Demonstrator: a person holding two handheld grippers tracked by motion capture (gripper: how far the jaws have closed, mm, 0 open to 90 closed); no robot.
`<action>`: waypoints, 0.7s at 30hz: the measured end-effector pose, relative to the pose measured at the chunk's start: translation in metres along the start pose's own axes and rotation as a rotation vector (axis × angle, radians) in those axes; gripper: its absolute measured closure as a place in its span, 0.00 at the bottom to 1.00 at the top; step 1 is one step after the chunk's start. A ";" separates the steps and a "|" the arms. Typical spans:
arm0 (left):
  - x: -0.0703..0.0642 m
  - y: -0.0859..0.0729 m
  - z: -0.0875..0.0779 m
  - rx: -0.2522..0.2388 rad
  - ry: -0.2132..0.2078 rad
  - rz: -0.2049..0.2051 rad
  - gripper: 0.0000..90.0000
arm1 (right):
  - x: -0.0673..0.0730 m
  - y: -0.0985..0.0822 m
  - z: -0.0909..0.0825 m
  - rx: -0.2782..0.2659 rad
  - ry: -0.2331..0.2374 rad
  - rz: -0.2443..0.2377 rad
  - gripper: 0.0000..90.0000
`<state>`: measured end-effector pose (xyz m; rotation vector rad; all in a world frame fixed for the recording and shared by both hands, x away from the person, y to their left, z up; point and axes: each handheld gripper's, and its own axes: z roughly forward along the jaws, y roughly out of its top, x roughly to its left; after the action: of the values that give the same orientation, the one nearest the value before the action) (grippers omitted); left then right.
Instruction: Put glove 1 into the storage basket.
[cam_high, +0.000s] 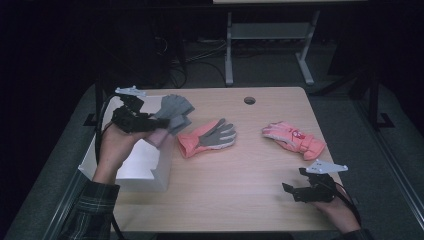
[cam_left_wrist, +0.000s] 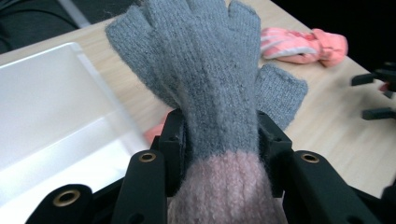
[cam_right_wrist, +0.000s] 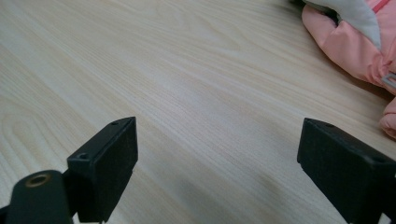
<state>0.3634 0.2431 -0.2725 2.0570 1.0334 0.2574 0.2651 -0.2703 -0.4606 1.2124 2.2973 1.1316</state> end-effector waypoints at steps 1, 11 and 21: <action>0.003 -0.002 -0.001 -0.001 0.008 -0.007 0.68 | 0.000 0.000 0.000 0.004 -0.002 -0.006 0.13; 0.047 -0.026 -0.004 0.005 0.144 -0.099 0.68 | 0.000 0.001 0.003 0.005 0.004 -0.015 0.13; 0.083 -0.054 0.017 0.071 0.229 -0.181 0.68 | 0.000 0.001 0.003 0.006 0.008 -0.014 0.13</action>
<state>0.3935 0.3136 -0.3371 2.0132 1.3779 0.3734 0.2673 -0.2683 -0.4621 1.1940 2.3133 1.1277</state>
